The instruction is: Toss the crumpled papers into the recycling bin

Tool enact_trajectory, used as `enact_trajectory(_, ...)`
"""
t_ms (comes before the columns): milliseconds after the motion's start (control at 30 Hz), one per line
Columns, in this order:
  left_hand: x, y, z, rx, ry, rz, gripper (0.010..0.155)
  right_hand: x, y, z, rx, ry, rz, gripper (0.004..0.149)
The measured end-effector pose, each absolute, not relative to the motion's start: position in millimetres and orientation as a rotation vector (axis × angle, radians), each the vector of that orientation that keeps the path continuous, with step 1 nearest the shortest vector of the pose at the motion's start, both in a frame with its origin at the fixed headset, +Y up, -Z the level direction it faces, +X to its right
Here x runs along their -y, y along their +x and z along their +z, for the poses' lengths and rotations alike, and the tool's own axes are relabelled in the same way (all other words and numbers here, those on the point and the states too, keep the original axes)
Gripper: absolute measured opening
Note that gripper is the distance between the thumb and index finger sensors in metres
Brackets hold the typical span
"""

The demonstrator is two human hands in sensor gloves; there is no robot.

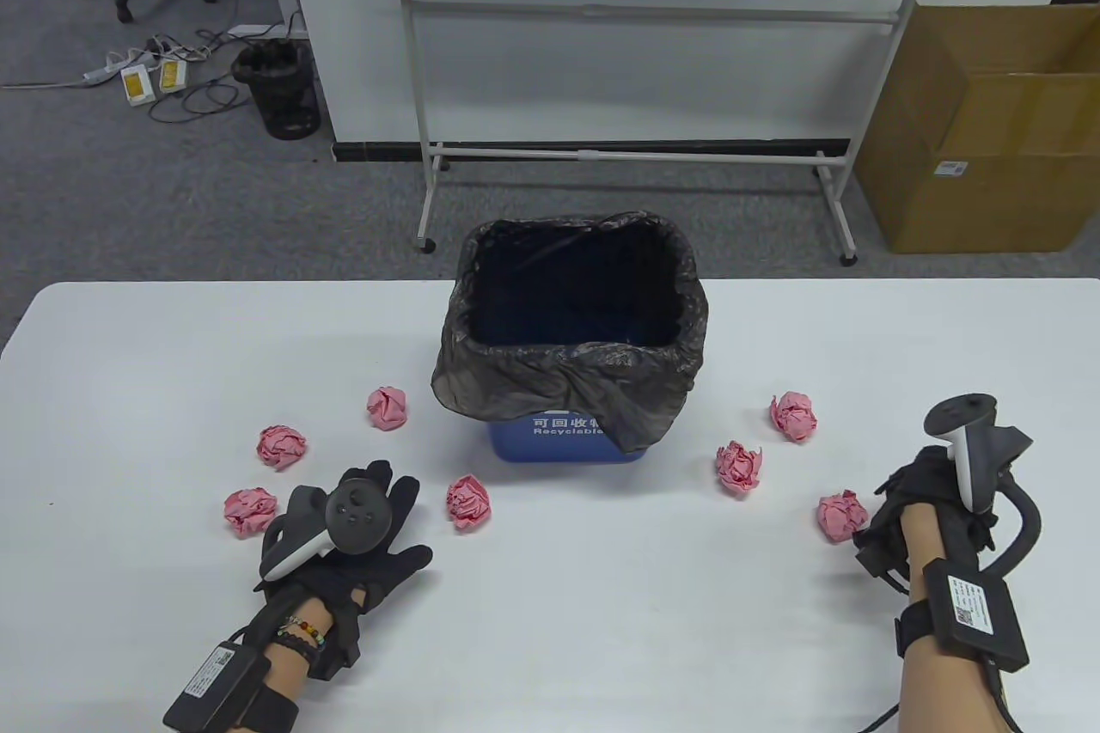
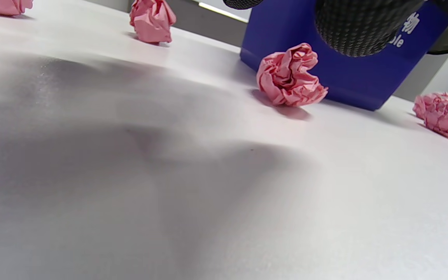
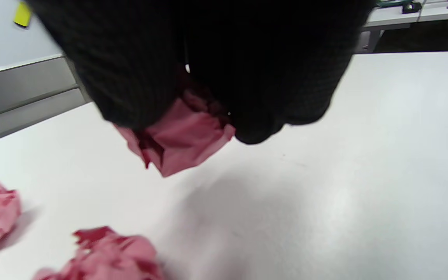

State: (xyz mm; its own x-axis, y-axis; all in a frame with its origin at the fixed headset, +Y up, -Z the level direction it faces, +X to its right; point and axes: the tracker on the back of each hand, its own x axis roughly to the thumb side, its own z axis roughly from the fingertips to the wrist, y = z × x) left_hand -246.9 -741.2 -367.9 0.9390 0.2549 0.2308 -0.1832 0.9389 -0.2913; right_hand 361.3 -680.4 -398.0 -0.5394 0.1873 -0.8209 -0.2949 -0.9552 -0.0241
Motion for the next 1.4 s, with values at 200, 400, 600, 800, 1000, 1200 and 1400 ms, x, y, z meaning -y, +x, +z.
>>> enact_trajectory(200, 737.4, -243.6, -366.3, 0.286, -0.248, 0.231, 0.086, 659.1, 329.3, -391.7, -0.149, -1.188, 2.641, 0.06)
enact_trajectory(400, 732.2, -241.6, -363.9, 0.3, -0.22, 0.231, 0.086, 645.8, 291.2, -383.6, -0.138, -1.014, 2.712, 0.06)
enact_trajectory(600, 731.4, -241.6, -362.9, 0.305, -0.206, 0.225, 0.086, 639.7, 253.4, -375.5, -0.173, -0.826, 2.722, 0.06)
enact_trajectory(800, 732.4, -241.8, -363.7, 0.312, -0.195, 0.23, 0.087, 639.9, 220.2, -370.6, -0.234, -0.676, 2.733, 0.061)
enact_trajectory(1000, 732.9, -242.8, -364.6, 0.313, -0.188, 0.238, 0.086, 639.4, 187.5, -368.0, -0.321, -0.507, 2.722, 0.06)
enact_trajectory(1200, 732.6, -243.1, -364.5, 0.315, -0.186, 0.244, 0.086, 636.3, 154.6, -367.4, -0.408, -0.327, 2.686, 0.06)
enact_trajectory(1400, 731.7, -242.8, -364.5, 0.318, -0.184, 0.252, 0.086, 627.7, 132.3, -373.1, -0.493, -0.175, 2.608, 0.06)
